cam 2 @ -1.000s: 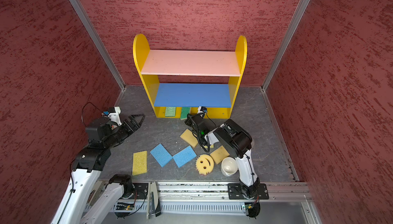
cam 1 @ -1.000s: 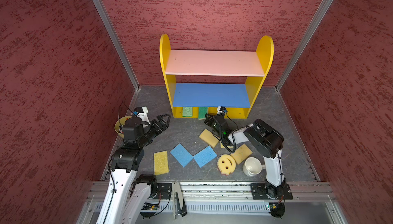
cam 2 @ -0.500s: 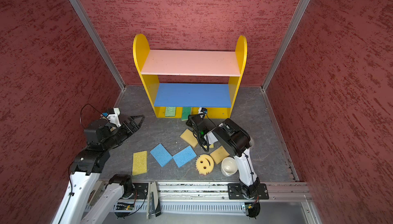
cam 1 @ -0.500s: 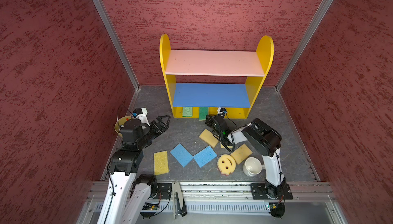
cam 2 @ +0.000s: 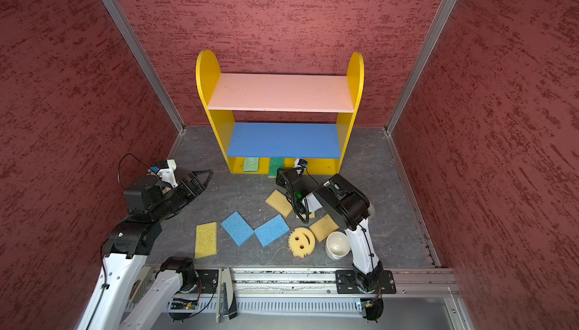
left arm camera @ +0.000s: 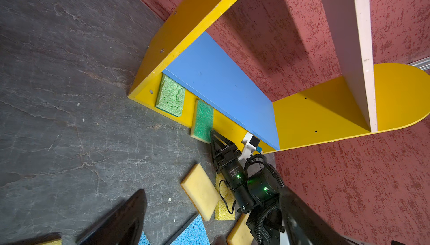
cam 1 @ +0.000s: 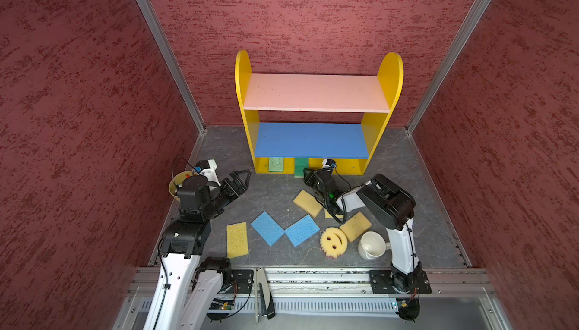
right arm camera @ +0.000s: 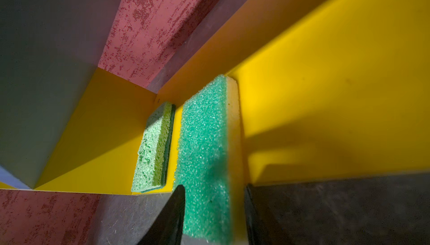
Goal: Place and organize the cleaning sponges onto the shelf
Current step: 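Lower the sponge upright beside the green sponge under the blue board with the right gripper, then open the right gripper and release the green-backed sponge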
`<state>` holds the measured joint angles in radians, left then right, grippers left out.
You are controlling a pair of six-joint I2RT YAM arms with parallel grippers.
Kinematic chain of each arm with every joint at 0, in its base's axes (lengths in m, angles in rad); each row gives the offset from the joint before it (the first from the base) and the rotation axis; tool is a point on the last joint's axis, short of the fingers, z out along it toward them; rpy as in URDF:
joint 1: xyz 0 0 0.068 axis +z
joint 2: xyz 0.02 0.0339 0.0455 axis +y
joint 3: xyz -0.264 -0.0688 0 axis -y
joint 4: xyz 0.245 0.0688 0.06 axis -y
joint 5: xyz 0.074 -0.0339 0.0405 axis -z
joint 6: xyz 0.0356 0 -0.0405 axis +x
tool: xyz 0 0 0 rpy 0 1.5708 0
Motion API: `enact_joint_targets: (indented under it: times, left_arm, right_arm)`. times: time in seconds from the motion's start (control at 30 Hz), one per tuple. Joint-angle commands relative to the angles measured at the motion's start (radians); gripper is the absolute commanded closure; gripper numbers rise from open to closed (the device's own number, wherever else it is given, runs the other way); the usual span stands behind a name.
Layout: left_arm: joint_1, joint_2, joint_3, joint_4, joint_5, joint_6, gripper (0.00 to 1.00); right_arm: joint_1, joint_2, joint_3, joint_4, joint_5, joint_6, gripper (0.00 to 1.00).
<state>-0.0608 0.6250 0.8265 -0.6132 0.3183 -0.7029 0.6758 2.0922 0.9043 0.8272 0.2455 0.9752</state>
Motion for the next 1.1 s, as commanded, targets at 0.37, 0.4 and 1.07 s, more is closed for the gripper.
enact_joint_targets:
  times: [0.37,0.4,1.07]
  left_arm:
    - [0.009,-0.028,-0.013,0.012,0.017,-0.042,0.11]
    - [0.009,-0.031,-0.014,0.012,0.014,-0.038,0.1]
    - [0.025,-0.007,-0.011,0.005,0.009,-0.005,0.1]
  right_arm:
    - [0.009,-0.171,-0.091,-0.085,-0.054,-0.091,0.53]
    - [0.014,-0.179,-0.088,-0.101,-0.051,-0.098,0.57]
    - [0.043,-0.081,0.045,-0.261,-0.126,-0.011,1.0]
